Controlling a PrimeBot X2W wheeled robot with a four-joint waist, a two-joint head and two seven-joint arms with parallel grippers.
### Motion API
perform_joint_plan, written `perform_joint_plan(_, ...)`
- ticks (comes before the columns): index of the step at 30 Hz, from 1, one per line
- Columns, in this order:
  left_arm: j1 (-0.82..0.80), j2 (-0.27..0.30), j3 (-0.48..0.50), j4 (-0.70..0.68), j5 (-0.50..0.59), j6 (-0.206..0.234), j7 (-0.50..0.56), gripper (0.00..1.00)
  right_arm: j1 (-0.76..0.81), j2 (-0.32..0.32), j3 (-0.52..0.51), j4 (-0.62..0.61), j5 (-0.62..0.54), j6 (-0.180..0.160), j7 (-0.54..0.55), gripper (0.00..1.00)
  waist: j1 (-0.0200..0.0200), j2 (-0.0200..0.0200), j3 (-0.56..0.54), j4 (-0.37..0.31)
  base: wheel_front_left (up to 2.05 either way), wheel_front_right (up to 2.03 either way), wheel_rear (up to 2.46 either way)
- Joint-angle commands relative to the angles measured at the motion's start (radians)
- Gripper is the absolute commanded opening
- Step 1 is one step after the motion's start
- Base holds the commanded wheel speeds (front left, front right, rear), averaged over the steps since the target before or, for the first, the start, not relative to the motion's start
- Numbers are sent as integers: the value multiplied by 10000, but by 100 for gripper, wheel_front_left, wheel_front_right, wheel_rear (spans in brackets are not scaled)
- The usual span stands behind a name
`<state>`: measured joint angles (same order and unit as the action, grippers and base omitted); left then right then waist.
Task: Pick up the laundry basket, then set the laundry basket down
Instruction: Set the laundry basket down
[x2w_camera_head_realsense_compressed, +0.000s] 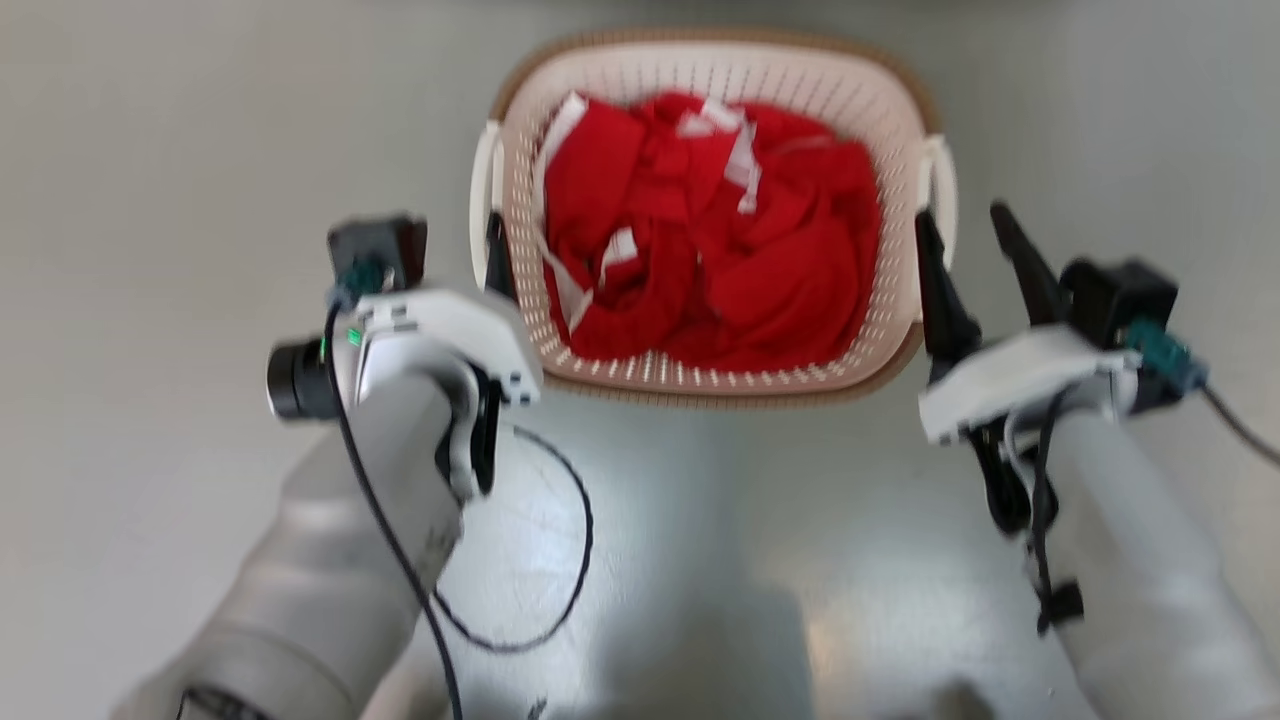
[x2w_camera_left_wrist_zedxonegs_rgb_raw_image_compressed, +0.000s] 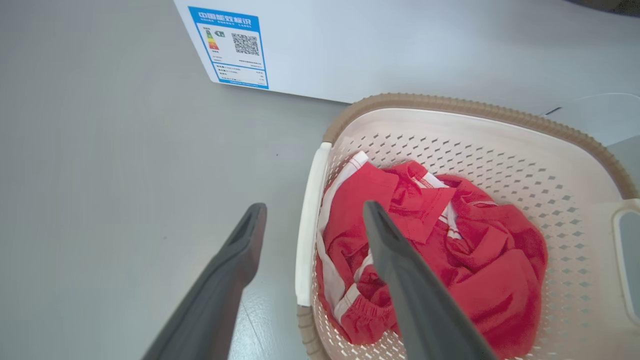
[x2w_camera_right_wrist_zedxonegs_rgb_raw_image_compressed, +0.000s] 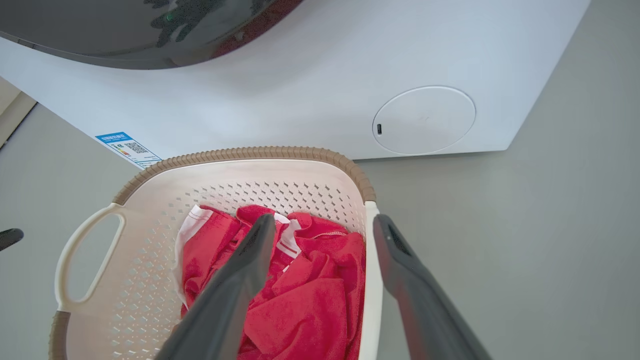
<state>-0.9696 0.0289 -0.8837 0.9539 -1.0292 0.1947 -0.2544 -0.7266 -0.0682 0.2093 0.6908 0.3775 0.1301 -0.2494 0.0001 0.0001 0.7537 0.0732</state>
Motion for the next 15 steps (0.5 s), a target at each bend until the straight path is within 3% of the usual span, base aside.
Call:
perform_joint_plan(1,581,325,491,-286,326,29,-74,100,737,180,68,-377,-276,6,-124,100,0,-1,-866,-82,0,0,0)
perform_joint_plan(15,4557,288,3958,-2297,3088,-697,-74,100,4099,180,-993,-2426,-2345,6,-124,100,0,-1,-4361,-190,0,0,0)
